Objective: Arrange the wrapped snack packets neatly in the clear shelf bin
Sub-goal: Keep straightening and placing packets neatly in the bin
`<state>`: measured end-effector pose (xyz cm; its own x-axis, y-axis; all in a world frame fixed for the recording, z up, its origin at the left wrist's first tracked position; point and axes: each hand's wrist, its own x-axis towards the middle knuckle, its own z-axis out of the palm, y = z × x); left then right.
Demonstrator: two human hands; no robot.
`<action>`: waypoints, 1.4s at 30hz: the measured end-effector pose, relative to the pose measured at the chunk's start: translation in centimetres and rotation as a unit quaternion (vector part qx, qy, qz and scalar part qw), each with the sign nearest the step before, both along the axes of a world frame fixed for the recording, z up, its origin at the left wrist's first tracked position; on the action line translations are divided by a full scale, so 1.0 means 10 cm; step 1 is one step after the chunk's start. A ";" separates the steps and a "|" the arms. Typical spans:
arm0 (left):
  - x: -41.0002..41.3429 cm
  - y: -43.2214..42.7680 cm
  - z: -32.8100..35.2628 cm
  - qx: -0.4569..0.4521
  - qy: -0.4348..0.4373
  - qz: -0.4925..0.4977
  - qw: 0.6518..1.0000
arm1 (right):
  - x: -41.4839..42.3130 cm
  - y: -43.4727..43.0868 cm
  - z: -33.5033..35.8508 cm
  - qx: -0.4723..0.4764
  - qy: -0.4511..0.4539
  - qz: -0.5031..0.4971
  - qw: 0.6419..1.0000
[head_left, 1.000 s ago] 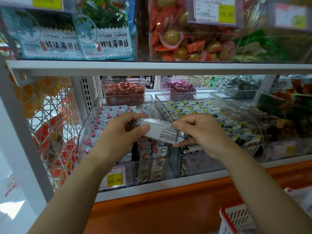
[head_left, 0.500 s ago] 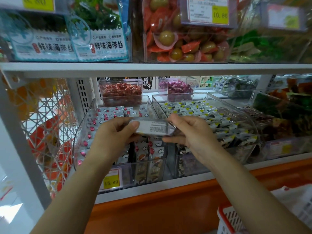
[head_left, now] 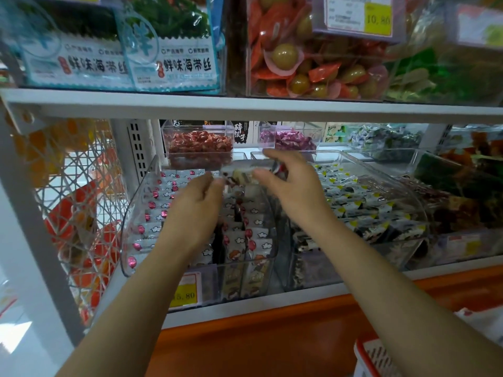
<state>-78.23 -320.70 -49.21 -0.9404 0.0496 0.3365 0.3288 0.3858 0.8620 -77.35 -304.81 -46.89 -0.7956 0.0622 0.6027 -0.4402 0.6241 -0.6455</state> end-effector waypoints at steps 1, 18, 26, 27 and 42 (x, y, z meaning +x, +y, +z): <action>-0.04 -0.01 -0.03 -0.075 0.021 0.003 0.997 | -0.09 0.02 0.04 0.008 0.000 -0.007 1.000; -0.24 -0.05 -0.26 -0.439 0.034 -0.061 0.896 | -0.91 -0.21 0.17 0.456 -0.088 -0.058 0.884; -0.26 -0.11 -0.27 -0.438 0.026 -0.058 0.897 | -0.99 -0.20 0.09 0.486 -0.196 0.006 0.851; -0.26 -0.11 -0.27 -0.439 0.025 -0.059 0.896 | -1.00 -0.20 0.09 0.519 -0.211 0.008 0.828; -0.27 -0.14 -0.25 -0.426 0.021 -0.057 0.903 | -1.12 -0.22 0.19 0.409 -0.112 -0.036 0.905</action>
